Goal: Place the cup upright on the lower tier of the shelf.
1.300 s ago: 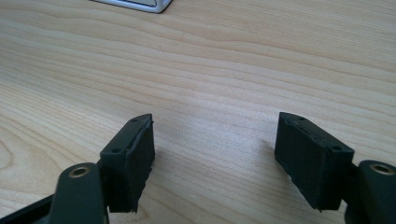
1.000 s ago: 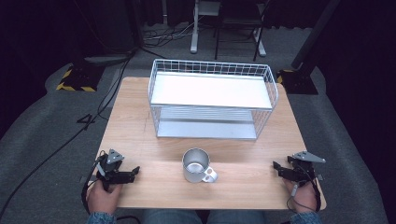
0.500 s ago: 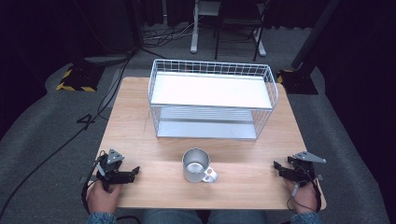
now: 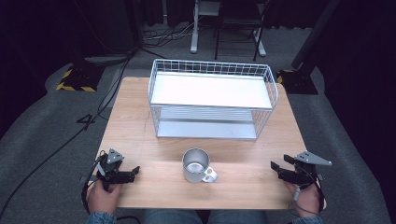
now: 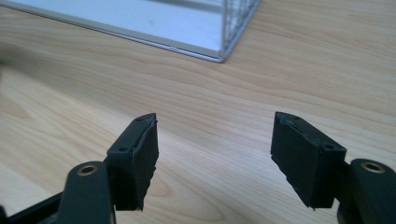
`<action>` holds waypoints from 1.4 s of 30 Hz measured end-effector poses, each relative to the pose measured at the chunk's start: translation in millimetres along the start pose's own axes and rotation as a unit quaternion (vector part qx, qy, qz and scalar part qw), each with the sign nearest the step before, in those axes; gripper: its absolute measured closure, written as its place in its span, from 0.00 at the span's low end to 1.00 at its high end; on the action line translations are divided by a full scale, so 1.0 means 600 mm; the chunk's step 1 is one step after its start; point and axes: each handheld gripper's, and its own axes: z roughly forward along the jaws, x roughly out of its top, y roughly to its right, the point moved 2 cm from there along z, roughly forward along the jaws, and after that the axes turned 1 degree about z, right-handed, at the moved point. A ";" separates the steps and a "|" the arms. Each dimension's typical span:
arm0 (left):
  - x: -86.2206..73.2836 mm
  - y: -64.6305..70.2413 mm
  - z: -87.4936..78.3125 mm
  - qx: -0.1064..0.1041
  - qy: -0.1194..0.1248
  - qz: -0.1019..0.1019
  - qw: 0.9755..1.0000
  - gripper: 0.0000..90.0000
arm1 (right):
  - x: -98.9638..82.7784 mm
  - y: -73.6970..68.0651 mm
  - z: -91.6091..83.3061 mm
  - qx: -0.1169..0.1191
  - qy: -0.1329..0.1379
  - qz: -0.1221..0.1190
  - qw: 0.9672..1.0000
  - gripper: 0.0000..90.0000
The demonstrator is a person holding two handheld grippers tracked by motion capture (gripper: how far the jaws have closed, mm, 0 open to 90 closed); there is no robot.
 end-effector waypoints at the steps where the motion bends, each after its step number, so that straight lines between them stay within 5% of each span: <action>1: 0.000 0.000 0.000 0.000 0.000 0.000 1.000 0.12 | 0.000 0.000 0.000 0.000 0.000 0.000 1.000 0.36; 21: 0.000 0.000 0.000 0.000 0.000 0.001 1.000 0.12 | 0.045 -0.121 -0.021 0.078 0.023 -0.055 0.995 0.38; 26: 0.000 0.000 0.000 0.000 0.000 -0.001 1.000 0.12 | 0.055 -0.163 -0.015 0.107 0.022 -0.073 0.991 0.38; 42: 0.000 0.000 0.000 0.000 0.000 0.001 1.000 0.12 | 0.068 -0.231 0.012 0.166 0.009 -0.095 0.981 0.38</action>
